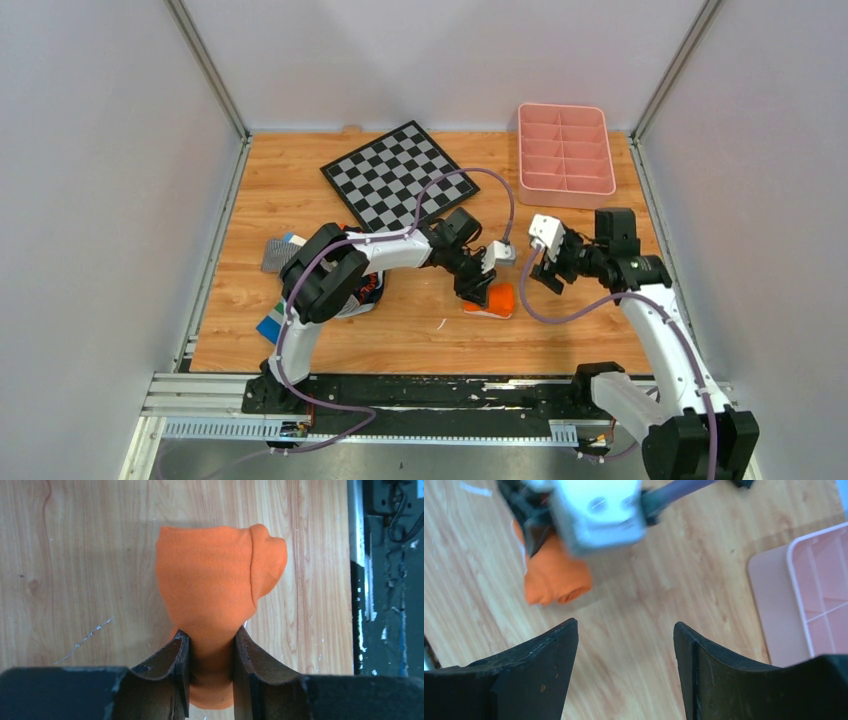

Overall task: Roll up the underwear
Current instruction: Roll the underwear to the center of the board, then pick up the underwear from the center of the board.

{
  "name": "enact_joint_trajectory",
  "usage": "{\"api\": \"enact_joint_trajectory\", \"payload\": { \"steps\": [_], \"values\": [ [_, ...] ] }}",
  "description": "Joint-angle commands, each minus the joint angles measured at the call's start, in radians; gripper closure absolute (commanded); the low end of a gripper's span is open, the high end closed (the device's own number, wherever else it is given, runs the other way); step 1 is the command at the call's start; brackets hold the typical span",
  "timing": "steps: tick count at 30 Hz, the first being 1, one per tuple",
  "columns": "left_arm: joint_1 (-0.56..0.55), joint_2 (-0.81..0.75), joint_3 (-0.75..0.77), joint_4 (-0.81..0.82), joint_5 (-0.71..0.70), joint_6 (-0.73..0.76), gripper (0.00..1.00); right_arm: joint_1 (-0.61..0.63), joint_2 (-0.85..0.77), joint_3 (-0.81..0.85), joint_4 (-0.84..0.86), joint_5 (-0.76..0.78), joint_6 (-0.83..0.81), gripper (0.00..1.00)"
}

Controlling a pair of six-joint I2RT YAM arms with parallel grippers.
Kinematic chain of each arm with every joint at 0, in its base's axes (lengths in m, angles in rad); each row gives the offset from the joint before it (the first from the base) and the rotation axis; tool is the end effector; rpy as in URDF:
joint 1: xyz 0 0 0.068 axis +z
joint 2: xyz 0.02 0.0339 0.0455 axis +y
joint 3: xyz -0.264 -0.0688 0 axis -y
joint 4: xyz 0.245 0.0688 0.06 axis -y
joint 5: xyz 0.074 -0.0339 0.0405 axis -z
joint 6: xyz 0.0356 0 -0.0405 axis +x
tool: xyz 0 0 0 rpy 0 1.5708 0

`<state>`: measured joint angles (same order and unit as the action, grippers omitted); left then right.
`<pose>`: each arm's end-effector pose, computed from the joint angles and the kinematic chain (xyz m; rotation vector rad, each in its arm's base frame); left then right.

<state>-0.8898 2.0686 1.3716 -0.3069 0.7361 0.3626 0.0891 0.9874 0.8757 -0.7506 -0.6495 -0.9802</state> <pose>0.2498 -0.3463 0.1495 1.7310 1.9032 -1.1459 0.1887 0.0385 0.2884 -1.3704 1.7711 0.3209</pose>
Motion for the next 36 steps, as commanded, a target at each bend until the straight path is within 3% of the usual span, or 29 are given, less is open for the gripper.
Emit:
{"api": "enact_joint_trajectory", "payload": {
  "steps": [1, 5, 12, 18, 25, 28, 36],
  "values": [
    [-0.001, 0.132, -0.029, -0.128, -0.013, -0.081, 0.91, 0.053, -0.093, -0.132, -0.045, 0.013, -0.189, 0.31],
    [0.002, 0.136, -0.017, -0.136, -0.008, -0.078, 0.91, 0.252, -0.112, -0.242, 0.088, 0.156, -0.172, 0.28],
    [0.002, 0.139, -0.014, -0.148, -0.004, -0.078, 0.91, 0.423, 0.059, -0.166, 0.184, 0.211, -0.153, 0.25],
    [0.003, 0.133, -0.002, -0.151, 0.005, -0.088, 0.91, 0.528, 0.131, -0.245, 0.292, 0.297, -0.171, 0.12],
    [0.010, 0.134, 0.002, -0.159, 0.050, -0.100, 0.90, 0.560, 0.194, -0.298, 0.491, 0.412, -0.089, 0.10],
    [0.015, 0.139, 0.006, -0.157, 0.071, -0.109, 0.90, 0.565, 0.216, -0.309, 0.454, 0.345, -0.126, 0.10],
    [0.027, 0.169, 0.031, -0.197, 0.079, -0.067, 0.89, 0.574, 0.218, -0.273, 0.165, 0.131, -0.309, 0.11]
  ]
}}
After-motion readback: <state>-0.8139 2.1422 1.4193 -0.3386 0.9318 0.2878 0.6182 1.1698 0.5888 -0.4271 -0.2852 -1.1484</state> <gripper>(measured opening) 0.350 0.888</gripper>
